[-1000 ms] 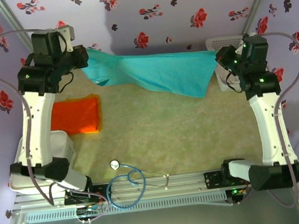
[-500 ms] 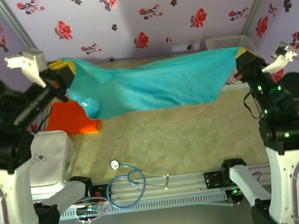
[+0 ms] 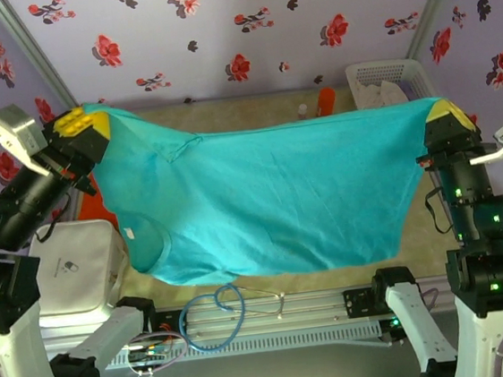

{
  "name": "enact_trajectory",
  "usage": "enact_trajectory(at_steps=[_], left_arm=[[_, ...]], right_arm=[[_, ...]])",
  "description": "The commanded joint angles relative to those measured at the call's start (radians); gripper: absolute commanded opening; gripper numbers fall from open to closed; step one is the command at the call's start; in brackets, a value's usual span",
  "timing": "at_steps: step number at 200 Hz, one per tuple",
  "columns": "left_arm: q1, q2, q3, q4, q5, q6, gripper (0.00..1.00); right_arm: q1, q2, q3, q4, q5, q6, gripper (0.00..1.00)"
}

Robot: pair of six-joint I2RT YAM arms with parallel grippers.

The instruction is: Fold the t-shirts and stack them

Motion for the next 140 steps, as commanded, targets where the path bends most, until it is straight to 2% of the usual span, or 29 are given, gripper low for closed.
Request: enact_trajectory(at_steps=[1, 16, 35, 45, 94, 140], left_arm=[[-0.003, 0.074, -0.027, 0.054, -0.021, -0.012, 0.0], [0.001, 0.104, -0.079, 0.06, -0.07, -0.01, 0.0], [0.018, 0.15, -0.192, 0.105, -0.074, -0.023, 0.0], [0.021, 0.178, -0.269, 0.146, -0.075, -0.046, 0.0], [0.027, 0.336, -0.602, 0.388, -0.093, -0.171, 0.0], [0.048, 0.619, -0.613, 0.522, -0.099, -0.197, 0.0]], right_arm=[[-0.006, 0.079, 0.011, -0.055, 0.063, 0.019, 0.0], [-0.006, 0.127, -0.009, -0.13, 0.112, 0.035, 0.0], [-0.006, 0.202, -0.063, -0.202, 0.171, 0.057, 0.0], [-0.005, 0.244, -0.106, -0.205, 0.163, 0.063, 0.0], [-0.006, 0.464, -0.358, -0.024, 0.06, 0.044, 0.0], [-0.007, 0.748, -0.419, 0.226, 0.07, 0.029, 0.0]])
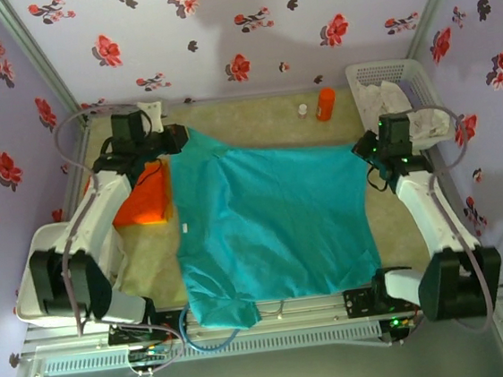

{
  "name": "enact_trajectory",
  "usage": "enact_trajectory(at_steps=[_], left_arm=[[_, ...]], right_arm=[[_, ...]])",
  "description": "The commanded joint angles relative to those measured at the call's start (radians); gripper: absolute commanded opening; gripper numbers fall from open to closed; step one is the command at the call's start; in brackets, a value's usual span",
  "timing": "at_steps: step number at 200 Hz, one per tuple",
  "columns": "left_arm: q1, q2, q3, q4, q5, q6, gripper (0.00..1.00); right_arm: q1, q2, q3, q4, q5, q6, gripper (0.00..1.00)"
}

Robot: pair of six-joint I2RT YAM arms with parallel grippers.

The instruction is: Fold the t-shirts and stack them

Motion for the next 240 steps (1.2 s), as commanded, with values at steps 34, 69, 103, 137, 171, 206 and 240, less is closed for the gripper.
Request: enact_trajectory(at_steps=[34, 69, 103, 137, 171, 206, 240], left_arm=[[0.034, 0.275, 0.156, 0.217, -0.01, -0.051, 0.0], [0.05, 0.413, 0.291, 0.217, -0.009, -0.078, 0.0], [0.055, 0.496, 0.356, 0.267, -0.007, -0.113, 0.0], [0.064, 0.542, 0.414, 0.265, -0.006, -0.139, 0.0], [0.064, 0.558, 0.411, 0.259, 0.002, -0.13, 0.0], [0.063, 0.542, 0.373, 0.233, 0.011, -0.16, 0.0], [0.062, 0.488, 0.301, 0.198, 0.01, -0.236, 0.0]], right_arm=[[-0.009, 0.301, 0.105, 0.284, 0.04, -0.032, 0.0], [-0.016, 0.464, 0.243, 0.257, 0.058, -0.079, 0.0], [-0.055, 0.548, 0.325, 0.248, 0.074, -0.076, 0.0], [-0.07, 0.623, 0.415, 0.208, 0.038, -0.09, 0.0], [-0.07, 0.655, 0.411, 0.215, -0.001, -0.085, 0.0], [-0.07, 0.623, 0.365, 0.214, -0.057, -0.066, 0.0], [-0.069, 0.555, 0.288, 0.177, -0.08, -0.047, 0.0]])
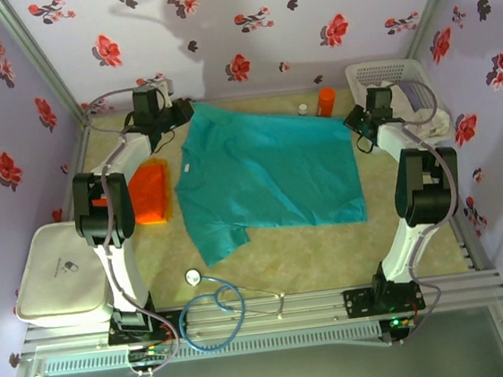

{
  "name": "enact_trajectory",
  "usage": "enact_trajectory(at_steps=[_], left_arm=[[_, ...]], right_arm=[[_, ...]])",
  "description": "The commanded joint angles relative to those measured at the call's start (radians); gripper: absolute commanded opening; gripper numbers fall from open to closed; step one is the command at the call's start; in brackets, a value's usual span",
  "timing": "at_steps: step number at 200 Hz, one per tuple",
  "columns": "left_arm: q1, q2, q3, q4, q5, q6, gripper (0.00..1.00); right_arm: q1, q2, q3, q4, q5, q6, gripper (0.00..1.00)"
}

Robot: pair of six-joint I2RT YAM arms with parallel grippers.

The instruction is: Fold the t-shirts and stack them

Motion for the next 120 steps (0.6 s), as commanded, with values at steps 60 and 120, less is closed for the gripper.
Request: enact_trajectory(at_steps=[60, 120], left_arm=[[-0.003, -0.166, -0.192, -0.14, -0.013, -0.195, 0.0], [-0.043, -0.292, -0.362, -0.116, -0.049, -0.252, 0.0]], right_arm=[[-0.004, -0.142, -0.171, -0.108, -0.039, 0.018, 0.0], [-0.004, -0.167, -0.204, -0.157, -0.008, -0.036, 0.0]])
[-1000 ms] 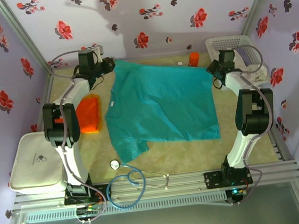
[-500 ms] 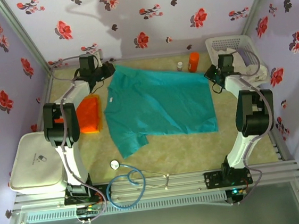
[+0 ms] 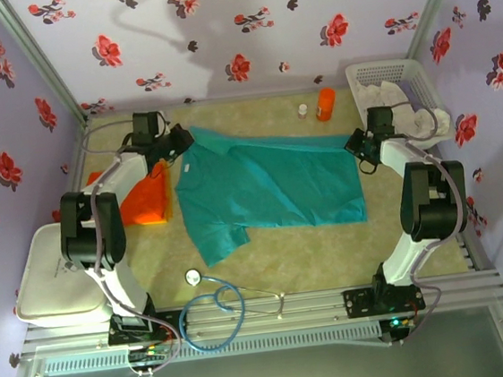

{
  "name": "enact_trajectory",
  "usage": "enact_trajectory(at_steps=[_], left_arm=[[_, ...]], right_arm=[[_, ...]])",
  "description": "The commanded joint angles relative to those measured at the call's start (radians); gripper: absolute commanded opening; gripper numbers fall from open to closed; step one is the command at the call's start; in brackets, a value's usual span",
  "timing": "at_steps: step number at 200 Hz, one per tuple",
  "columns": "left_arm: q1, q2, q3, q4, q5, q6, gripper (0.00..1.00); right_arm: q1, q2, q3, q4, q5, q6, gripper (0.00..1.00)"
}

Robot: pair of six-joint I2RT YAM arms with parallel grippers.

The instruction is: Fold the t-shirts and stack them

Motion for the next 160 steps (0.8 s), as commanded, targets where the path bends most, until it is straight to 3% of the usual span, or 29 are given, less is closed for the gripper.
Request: enact_trajectory(at_steps=[1, 126, 147, 160], left_arm=[[-0.018, -0.063, -0.055, 0.003, -0.036, -0.044, 0.0], [-0.028, -0.112, -0.263, 0.076, -0.068, -0.12, 0.0], [-0.023, -0.126, -0.309, 0.072, -0.068, -0.121, 0.09], [-0.02, -0.132, -0.326, 0.052, -0.067, -0.114, 0.2]], right_arm=[[-0.004, -0.04, -0.011, -0.043, 0.023, -0.031, 0.0], [0.011, -0.082, -0.098, -0.051, 0.024, -0.068, 0.03], [0.016, -0.071, -0.104, -0.068, 0.023, -0.083, 0.08], [0.016, -0.065, -0.105, -0.079, 0.031, -0.083, 0.09]])
